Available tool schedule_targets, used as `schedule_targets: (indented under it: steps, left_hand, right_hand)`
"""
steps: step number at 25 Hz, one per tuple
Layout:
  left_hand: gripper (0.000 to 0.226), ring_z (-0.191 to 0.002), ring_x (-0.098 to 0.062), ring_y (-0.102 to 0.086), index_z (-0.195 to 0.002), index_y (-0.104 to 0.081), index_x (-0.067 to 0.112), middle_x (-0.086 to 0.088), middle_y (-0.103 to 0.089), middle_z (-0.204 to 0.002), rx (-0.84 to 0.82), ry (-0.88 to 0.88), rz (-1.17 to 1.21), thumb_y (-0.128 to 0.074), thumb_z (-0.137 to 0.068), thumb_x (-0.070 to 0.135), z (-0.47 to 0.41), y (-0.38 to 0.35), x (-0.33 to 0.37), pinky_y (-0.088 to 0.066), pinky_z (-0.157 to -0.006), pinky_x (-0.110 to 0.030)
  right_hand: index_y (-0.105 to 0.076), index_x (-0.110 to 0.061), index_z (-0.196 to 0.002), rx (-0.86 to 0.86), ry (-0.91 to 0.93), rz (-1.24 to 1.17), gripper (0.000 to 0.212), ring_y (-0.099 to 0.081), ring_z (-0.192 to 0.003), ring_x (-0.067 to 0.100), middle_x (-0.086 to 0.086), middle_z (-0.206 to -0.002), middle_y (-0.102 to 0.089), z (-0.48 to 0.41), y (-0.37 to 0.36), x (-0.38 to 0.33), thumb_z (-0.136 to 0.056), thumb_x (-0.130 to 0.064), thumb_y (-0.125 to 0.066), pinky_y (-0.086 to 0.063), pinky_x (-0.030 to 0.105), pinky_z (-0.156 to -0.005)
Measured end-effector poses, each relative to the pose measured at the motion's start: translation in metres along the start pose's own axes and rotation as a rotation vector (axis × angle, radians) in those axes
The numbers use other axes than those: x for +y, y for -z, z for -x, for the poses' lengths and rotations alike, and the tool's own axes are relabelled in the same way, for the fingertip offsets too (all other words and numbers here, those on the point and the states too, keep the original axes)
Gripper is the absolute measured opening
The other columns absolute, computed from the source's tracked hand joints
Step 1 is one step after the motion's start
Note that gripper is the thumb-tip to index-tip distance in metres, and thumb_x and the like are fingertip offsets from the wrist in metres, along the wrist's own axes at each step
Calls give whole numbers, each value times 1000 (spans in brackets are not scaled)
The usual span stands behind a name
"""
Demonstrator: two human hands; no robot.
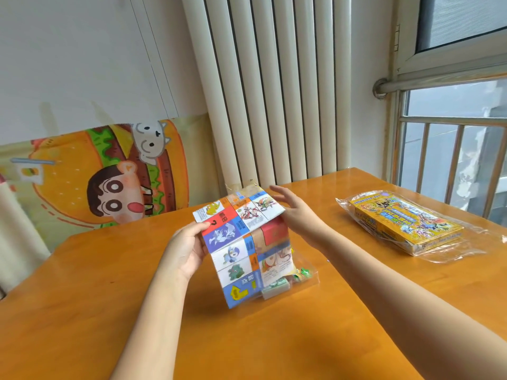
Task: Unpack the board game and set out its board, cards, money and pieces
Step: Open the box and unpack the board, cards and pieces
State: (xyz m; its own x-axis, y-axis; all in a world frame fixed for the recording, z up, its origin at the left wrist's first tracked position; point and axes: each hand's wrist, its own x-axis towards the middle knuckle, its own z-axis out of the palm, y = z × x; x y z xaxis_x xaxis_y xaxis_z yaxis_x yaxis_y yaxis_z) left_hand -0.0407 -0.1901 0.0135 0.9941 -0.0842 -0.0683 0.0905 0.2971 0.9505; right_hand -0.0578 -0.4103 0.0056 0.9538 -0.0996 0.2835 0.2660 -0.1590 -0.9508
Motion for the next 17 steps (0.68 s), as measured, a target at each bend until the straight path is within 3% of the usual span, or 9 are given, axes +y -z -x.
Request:
schedule_targets:
  steps: [3, 5, 7, 10, 12, 14, 17]
  left_hand:
    - [18, -60, -10, -68, -97, -62, 11, 0, -73, -72, 73, -154, 125, -47, -94, 2, -1, 0, 10, -53, -55, -22]
    - [19, -70, -13, -68, -97, -63, 12, -2, -72, -81, 100, -245, 177, -48, -95, 3, 1, -4, 13, -54, -68, -28]
    - [18, -76, -13, -67, -98, -62, 12, -4, -69, -90, 141, -311, 210, -47, -97, 4, 1, -9, 14, -53, -75, -32]
    - [19, -79, -12, -66, -99, -61, 14, -3, -66, -94, 172, -401, 273, -45, -98, 4, 0, -16, 16, -53, -76, -32]
    - [21, -77, -12, -65, -97, -61, 14, -3, -66, -91, 122, -439, 288, -44, -98, 2, 1, -23, 16, -53, -77, -33]
    - [22, -73, -9, -66, -94, -60, 14, 0, -68, -84, 32, -415, 272, -43, -98, 1, 5, -32, 14, -55, -71, -30]
    - [19, -73, -7, -68, -96, -62, 15, 2, -71, -84, -4, -371, 152, -48, -96, 2, 7, -38, 3, -55, -64, -21]
  right_hand:
    - [-50, -17, -131, 106, -213, -67, 44, -57, -112, 22, 7, -128, -57, -4, 3, -2, -97, -44, -47, -46, 34, -92]
    - [-52, -18, -129, 15, -401, -198, 57, -53, -116, 29, 11, -125, -56, -1, 5, -8, -92, -61, -40, -41, 41, -100]
    - [-53, -22, -129, -13, -395, -180, 66, -47, -124, 28, 10, -132, -52, 2, 5, -16, -86, -70, -39, -37, 45, -104]
    - [-55, -21, -128, 158, -170, -19, 60, -49, -108, 12, -1, -123, -55, 7, 2, -31, -88, -65, -44, -38, 32, -89]
    - [-55, -23, -123, 137, -108, -10, 51, -57, -90, 10, -3, -106, -60, 7, 2, -35, -88, -60, -50, -48, 28, -78]
    - [-56, -23, -117, 11, -142, -145, 41, -59, -76, 15, 0, -91, -59, 6, -1, -38, -89, -52, -56, -53, 30, -76]
    - [-57, -12, -112, 9, -113, -405, 26, -68, -80, 18, 8, -101, -69, 0, -5, -33, -90, -23, -65, -58, 30, -75]
